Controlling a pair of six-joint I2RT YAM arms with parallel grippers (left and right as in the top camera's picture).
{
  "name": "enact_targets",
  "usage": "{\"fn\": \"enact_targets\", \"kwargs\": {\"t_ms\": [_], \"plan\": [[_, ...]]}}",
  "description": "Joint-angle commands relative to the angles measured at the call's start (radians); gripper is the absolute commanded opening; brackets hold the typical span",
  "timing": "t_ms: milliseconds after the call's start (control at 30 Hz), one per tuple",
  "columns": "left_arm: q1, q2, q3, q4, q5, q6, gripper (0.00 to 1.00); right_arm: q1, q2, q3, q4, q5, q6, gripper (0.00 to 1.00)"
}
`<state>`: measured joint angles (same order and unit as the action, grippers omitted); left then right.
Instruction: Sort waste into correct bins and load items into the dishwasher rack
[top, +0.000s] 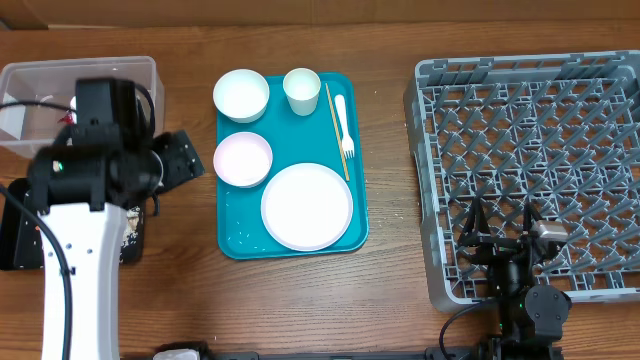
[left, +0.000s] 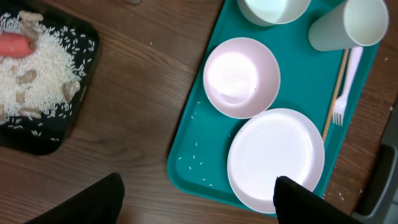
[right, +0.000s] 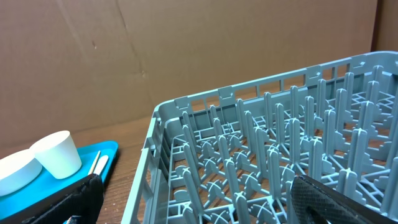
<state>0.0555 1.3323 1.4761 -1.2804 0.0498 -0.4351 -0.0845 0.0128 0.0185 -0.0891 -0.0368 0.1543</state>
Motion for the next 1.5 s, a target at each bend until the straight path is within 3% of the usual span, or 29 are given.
{"fn": "enact_targets", "kwargs": {"t_ms": [0, 67, 567, 733, 933, 1000, 1167, 1233, 1333, 1467], "plan": [[-0.003, -0.044, -0.094, 0.040, -0.039, -0.092, 0.82, -0.002, -0.009, -0.011, 0.007, 0.007, 0.002, 1.00], [-0.003, -0.038, -0.135, 0.067, -0.039, -0.123, 1.00, -0.002, -0.009, -0.011, 0.008, 0.007, 0.002, 1.00], [0.073, -0.007, -0.078, 0.102, -0.203, -0.123, 1.00, -0.002, -0.009, -0.011, 0.008, 0.007, 0.002, 1.00], [0.145, -0.006, -0.082, 0.096, -0.346, -0.228, 0.99, -0.002, -0.009, -0.011, 0.008, 0.007, 0.002, 1.00], [0.182, -0.006, -0.082, 0.095, -0.327, -0.282, 1.00, -0.002, -0.009, -0.011, 0.016, -0.009, 0.006, 1.00], [0.182, -0.005, -0.082, 0.094, -0.328, -0.283, 1.00, -0.001, -0.009, -0.011, 0.085, -0.093, 0.069, 1.00], [0.182, -0.004, -0.082, 0.115, -0.346, -0.285, 1.00, -0.001, -0.009, -0.011, 0.330, -0.418, 0.415, 1.00], [0.182, -0.004, -0.082, 0.126, -0.340, -0.287, 1.00, -0.001, -0.009, -0.011, 0.352, -0.533, 0.540, 1.00], [0.182, -0.004, -0.082, 0.124, -0.338, -0.286, 1.00, -0.001, -0.009, -0.011, 0.314, -0.576, 0.562, 1.00], [0.182, -0.004, -0.082, 0.112, -0.338, -0.286, 1.00, -0.001, -0.009, -0.011, 0.410, -0.573, 0.602, 1.00]]}}
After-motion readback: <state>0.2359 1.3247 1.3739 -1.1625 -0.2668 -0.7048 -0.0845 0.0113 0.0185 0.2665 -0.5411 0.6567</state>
